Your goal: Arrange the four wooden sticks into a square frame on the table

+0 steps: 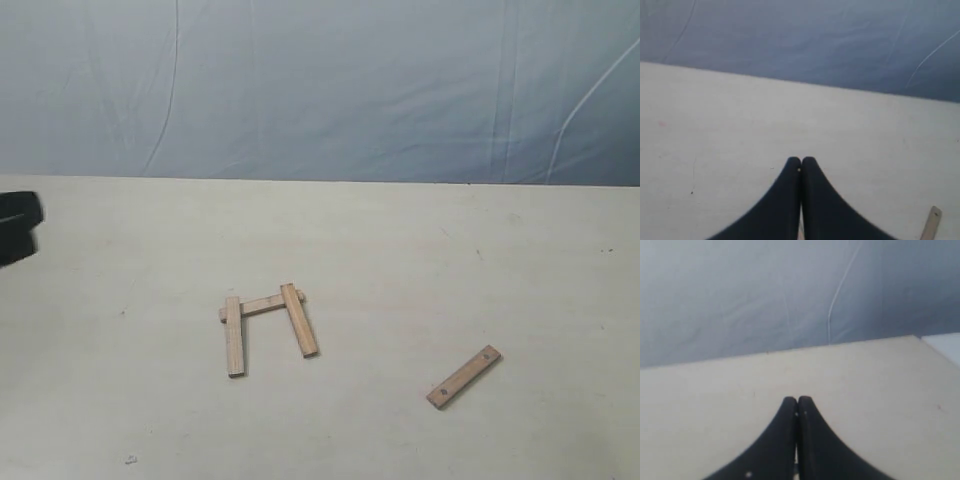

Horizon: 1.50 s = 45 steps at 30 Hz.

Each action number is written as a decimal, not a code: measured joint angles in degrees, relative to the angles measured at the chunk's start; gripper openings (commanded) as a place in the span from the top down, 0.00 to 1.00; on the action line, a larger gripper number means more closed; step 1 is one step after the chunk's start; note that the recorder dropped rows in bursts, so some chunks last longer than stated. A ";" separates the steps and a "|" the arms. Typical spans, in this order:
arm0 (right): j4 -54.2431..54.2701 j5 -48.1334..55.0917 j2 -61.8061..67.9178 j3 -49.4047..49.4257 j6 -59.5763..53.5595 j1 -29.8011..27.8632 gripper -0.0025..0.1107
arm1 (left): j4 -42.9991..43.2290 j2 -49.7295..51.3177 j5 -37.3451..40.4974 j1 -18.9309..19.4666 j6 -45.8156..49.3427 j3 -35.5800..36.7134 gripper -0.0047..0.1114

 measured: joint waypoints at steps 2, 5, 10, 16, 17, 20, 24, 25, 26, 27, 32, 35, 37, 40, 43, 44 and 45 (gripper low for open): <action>2.10 -5.87 0.00 0.00 0.00 0.00 0.99 | -0.10 -8.29 -0.10 0.00 0.00 4.31 0.96; 7.86 -15.41 0.00 0.00 0.00 0.00 0.99 | -1.14 -18.40 -1.25 0.11 0.00 10.12 0.96; 17.36 -24.48 -0.08 0.00 12.67 0.00 0.99 | -2.02 -30.05 -9.79 0.19 0.00 18.59 0.96; -1.75 -35.14 4.45 -2.62 23.69 0.00 0.99 | 1.14 -33.46 -19.52 0.19 0.00 27.85 0.96; -6.54 -39.36 8.80 -5.09 25.38 0.00 0.99 | 1.47 -33.56 -20.14 0.47 0.44 29.90 0.96; -10.32 -47.10 21.74 -11.87 27.31 0.00 0.99 | 1.49 -33.56 -18.90 2.75 1.89 30.73 0.96; -19.82 -47.03 44.18 -25.64 34.33 0.00 0.99 | 0.44 -33.56 -18.30 8.48 2.37 30.76 0.96; -24.26 -44.98 48.40 -28.76 37.17 0.00 0.99 | 0.16 -33.56 -18.30 9.63 2.37 30.76 0.96; -29.36 -42.40 52.73 -32.04 40.85 0.00 0.99 | 0.04 -33.56 -18.30 11.08 2.37 30.76 0.96; -39.95 -36.53 60.57 -38.05 49.18 1.54 0.99 | 0.04 -33.56 -18.30 12.98 2.37 30.76 0.96; -89.61 -16.78 82.81 -54.63 88.91 14.43 0.99 | 0.04 -33.56 -15.92 18.19 2.37 30.76 0.96; -97.27 -9.89 91.08 -59.38 95.92 20.63 0.99 | 0.04 -33.56 -13.55 18.68 2.37 30.76 0.96; -98.32 -1.78 94.24 -60.53 93.87 23.41 0.99 | 0.04 -33.56 -12.84 18.78 2.37 30.76 0.96; -88.74 17.55 99.63 -64.58 77.89 27.60 0.99 | 0.04 -33.56 -11.90 18.93 2.37 30.76 0.96; -65.61 33.24 105.46 -74.98 48.78 28.75 0.99 | 0.04 -33.56 -11.90 18.93 2.37 30.76 0.96; -56.11 38.09 107.44 -79.23 38.19 28.75 0.99 | 0.04 -33.56 -11.90 18.93 2.37 30.76 0.96; -46.82 42.56 109.19 -83.09 28.53 28.62 0.99 | 0.04 -33.56 -11.90 18.93 2.37 30.76 0.96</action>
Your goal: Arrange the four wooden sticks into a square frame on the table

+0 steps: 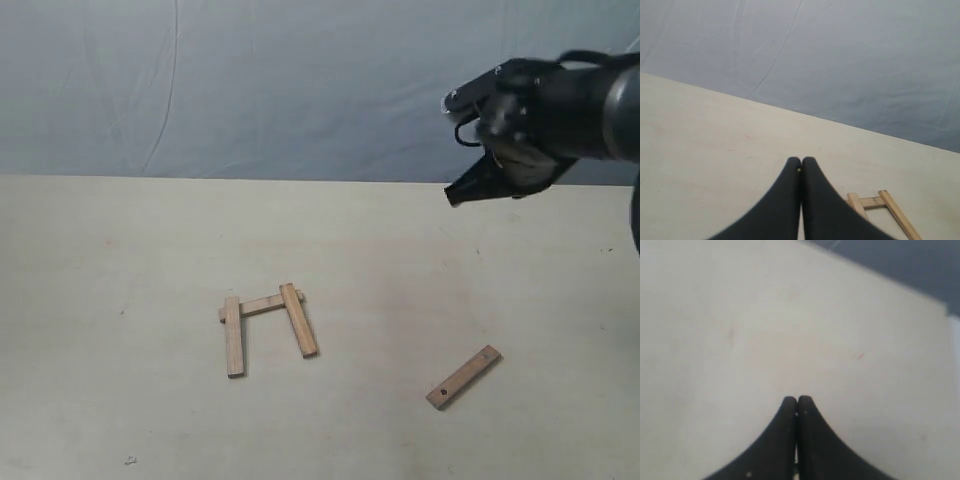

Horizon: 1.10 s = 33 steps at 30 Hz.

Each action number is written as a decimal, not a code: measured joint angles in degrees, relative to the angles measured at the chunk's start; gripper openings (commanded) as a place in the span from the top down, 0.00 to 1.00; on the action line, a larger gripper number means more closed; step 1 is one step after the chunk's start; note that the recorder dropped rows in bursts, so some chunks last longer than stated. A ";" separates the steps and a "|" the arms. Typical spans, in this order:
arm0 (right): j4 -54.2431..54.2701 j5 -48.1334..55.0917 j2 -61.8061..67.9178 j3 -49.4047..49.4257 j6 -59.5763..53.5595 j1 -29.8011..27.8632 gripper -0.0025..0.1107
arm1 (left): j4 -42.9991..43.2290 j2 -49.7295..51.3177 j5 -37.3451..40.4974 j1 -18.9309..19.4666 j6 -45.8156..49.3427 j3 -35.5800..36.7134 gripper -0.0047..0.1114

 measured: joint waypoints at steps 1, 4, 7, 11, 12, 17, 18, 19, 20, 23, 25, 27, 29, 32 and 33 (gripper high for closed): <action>8.91 2.97 1.23 -2.66 -6.88 -0.10 0.99 | 0.00 0.00 0.00 0.00 0.00 0.00 0.96; 32.54 7.39 4.56 -8.58 -25.45 0.39 0.96 | 0.00 0.00 0.00 0.00 0.11 0.00 0.96; 46.35 3.81 6.73 -9.99 -33.92 2.87 0.79 | 0.00 0.00 0.00 0.00 0.11 0.00 0.96; 52.06 -1.18 9.35 -11.02 -37.00 7.13 0.55 | -0.09 0.00 0.00 0.00 -0.12 0.00 0.96; 52.51 -2.11 10.30 -11.69 -37.30 8.30 0.55 | -0.09 0.00 0.00 0.00 -0.12 0.00 0.96; 52.12 -3.07 16.99 -17.48 -36.29 12.65 0.55 | -0.09 0.00 0.00 0.00 -0.22 0.00 0.96; 51.67 -2.84 18.73 -19.09 -35.82 13.20 0.55 | -0.09 0.00 0.00 0.00 -0.22 0.00 0.96; 51.46 -2.84 19.75 -19.95 -35.58 13.33 0.55 | -0.09 0.00 0.00 0.00 -0.22 0.00 0.96; 51.09 -2.84 21.34 -21.13 -35.16 13.32 0.55 | -0.09 0.00 0.00 0.00 -0.22 0.00 0.96; 50.76 -2.99 24.42 -22.85 -34.57 13.32 0.55 | -0.09 0.00 0.00 0.00 -0.22 0.00 0.96; 50.18 -3.22 26.28 -23.10 -34.34 13.32 0.55 | -0.53 0.00 0.00 0.00 -0.43 0.00 0.96; 49.52 -3.34 27.13 -23.10 -34.20 13.32 0.56 | -0.66 0.00 0.00 0.00 -0.43 0.00 0.96; 49.26 -3.34 27.13 -23.19 -33.99 13.32 0.75 | -0.66 0.00 0.00 0.00 -0.43 0.00 0.96; 48.90 -3.34 27.22 -23.33 -33.87 13.32 0.99 | -0.66 0.00 0.00 0.00 -0.43 0.00 0.96; 48.90 -3.45 27.22 -23.33 -33.74 13.32 0.99 | -0.66 0.00 0.00 0.00 -0.43 0.00 0.96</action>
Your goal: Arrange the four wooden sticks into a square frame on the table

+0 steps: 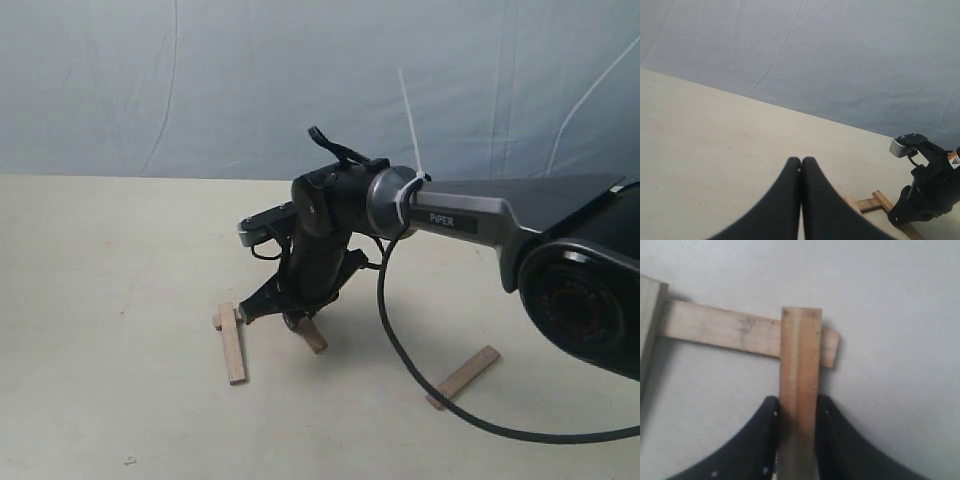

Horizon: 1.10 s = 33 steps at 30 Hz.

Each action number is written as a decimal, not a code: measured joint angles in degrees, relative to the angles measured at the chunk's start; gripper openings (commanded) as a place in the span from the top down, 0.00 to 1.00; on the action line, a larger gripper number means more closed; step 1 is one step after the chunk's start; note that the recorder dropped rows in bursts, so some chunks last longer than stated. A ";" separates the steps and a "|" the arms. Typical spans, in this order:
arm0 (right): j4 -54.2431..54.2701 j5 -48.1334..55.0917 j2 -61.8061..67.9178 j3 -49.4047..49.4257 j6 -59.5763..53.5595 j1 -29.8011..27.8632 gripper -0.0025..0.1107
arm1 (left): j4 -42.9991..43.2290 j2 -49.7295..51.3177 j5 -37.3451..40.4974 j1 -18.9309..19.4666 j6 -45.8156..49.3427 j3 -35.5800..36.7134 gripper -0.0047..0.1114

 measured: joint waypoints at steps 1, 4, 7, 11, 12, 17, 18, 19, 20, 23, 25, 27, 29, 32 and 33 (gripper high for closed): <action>0.00 0.00 0.00 0.00 0.11 0.00 0.99 | 0.00 0.00 0.00 0.00 0.00 0.00 0.96; 0.13 0.75 -0.69 0.00 0.11 -0.73 0.99 | 0.00 0.00 0.00 0.00 0.00 0.00 0.96; 0.24 3.55 -3.63 0.31 -2.11 -2.51 0.99 | 0.00 0.00 0.30 0.00 0.00 0.00 0.96; 0.37 6.46 -11.93 4.56 -8.21 -6.27 0.99 | 0.00 0.00 0.30 0.00 0.00 0.00 0.96; 0.64 6.56 -14.47 6.13 -9.53 -7.73 0.99 | 0.00 0.00 0.30 0.00 0.00 0.00 0.96; 1.18 4.74 -25.70 18.63 -20.22 -15.04 0.99 | 0.00 0.00 0.30 0.00 0.00 0.00 0.96; 1.18 3.89 -27.10 20.88 -22.15 -16.05 0.99 | 0.00 0.00 0.30 0.00 0.00 0.00 0.96; 1.18 2.52 -28.78 24.04 -24.70 -17.33 0.99 | 0.00 0.00 0.30 0.00 0.00 0.00 0.96; 1.18 1.42 -29.68 25.95 -26.61 -18.04 0.99 | 0.00 0.00 0.30 0.00 0.00 0.00 0.96; 1.23 -2.15 -30.92 31.38 -31.92 -19.98 0.99 | 0.00 0.00 0.30 0.00 0.00 0.00 0.96; 1.23 -3.55 -30.81 33.63 -35.25 -20.56 0.99 | 0.00 0.00 0.30 0.00 0.00 0.00 0.96; 1.49 -5.01 -30.30 35.48 -38.24 -20.63 0.99 | 0.00 0.00 0.30 0.00 0.00 0.00 0.96; 2.42 -6.19 -29.45 36.13 -39.93 -20.63 0.99 | 0.00 0.00 0.30 0.00 0.00 0.00 0.96; 2.82 -8.28 -27.64 36.14 -40.93 -20.63 0.99 | 0.00 0.00 0.30 0.00 0.00 0.00 0.96; 2.82 -9.00 -27.03 36.22 -41.05 -20.63 0.99 | 0.00 0.00 0.30 0.00 0.00 0.00 0.96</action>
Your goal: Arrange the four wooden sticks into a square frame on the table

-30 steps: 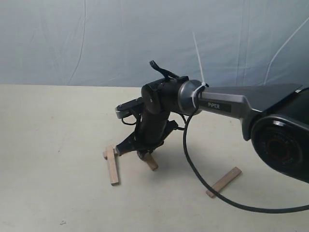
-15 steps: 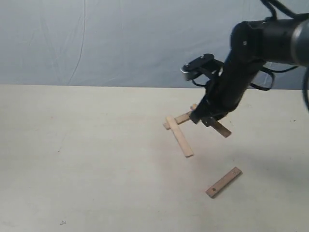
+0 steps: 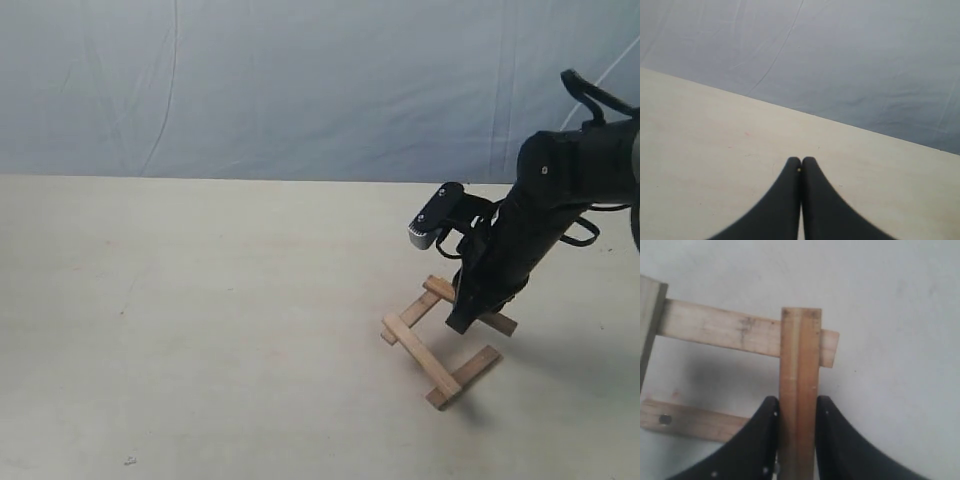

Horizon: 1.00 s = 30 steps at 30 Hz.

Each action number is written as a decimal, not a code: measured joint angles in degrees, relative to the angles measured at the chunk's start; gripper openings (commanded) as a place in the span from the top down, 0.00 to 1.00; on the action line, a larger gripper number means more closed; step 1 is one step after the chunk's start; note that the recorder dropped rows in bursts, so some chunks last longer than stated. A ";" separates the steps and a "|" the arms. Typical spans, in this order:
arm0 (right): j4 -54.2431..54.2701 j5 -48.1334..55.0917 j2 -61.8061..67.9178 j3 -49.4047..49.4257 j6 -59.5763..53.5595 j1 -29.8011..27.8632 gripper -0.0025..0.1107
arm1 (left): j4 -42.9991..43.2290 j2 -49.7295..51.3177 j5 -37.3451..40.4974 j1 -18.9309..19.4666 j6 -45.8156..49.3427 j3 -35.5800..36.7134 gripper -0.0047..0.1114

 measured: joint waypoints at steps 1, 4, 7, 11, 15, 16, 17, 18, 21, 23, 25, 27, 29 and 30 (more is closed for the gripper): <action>0.00 -0.59 0.57 0.05 -0.12 0.00 0.99 | 0.00 0.00 0.00 0.00 0.00 0.00 0.96; 0.00 -1.95 1.97 0.05 -0.38 0.00 0.99 | 0.00 0.00 0.00 0.00 0.00 0.00 0.96; 0.00 -3.45 2.74 0.05 -0.49 0.00 0.99 | 0.00 0.00 0.00 0.00 0.00 0.00 0.96; -0.51 -4.80 3.95 0.05 -0.49 0.00 0.99 | 0.00 0.00 0.00 0.00 0.00 0.00 0.96; -1.66 -5.16 4.90 0.05 -0.58 0.00 0.99 | 0.00 0.00 0.00 0.00 0.00 0.00 0.96; -1.88 -5.16 4.90 0.05 -0.58 0.00 0.99 | 0.00 0.00 0.00 0.00 0.00 0.00 0.96; -1.88 -5.16 4.90 0.05 -0.62 0.00 0.99 | 0.00 0.00 0.00 0.00 0.00 0.00 0.96; -1.88 -5.16 4.90 0.05 -0.62 0.00 0.99 | 0.00 0.00 0.00 0.00 0.00 0.00 0.96; -1.88 -5.16 4.90 0.05 -0.17 0.00 0.99 | 0.00 0.00 0.00 0.00 0.00 0.00 0.96; -1.78 -5.16 4.90 0.05 1.22 0.00 0.99 | 0.00 0.00 0.00 0.00 0.00 0.00 0.96; -1.67 -5.16 4.90 0.05 2.65 0.00 0.99 | 0.00 0.00 0.00 0.00 0.00 0.00 0.96; -1.63 -5.16 4.90 0.05 4.03 0.00 0.99 | 0.00 0.00 0.00 0.00 0.00 0.00 0.96; -1.54 -5.16 4.90 0.05 5.60 0.00 0.99 | -0.33 0.00 0.00 0.00 0.00 0.00 0.96; -1.54 -5.16 4.90 0.05 6.57 0.00 0.99 | -0.82 0.00 0.00 0.00 0.00 0.00 0.96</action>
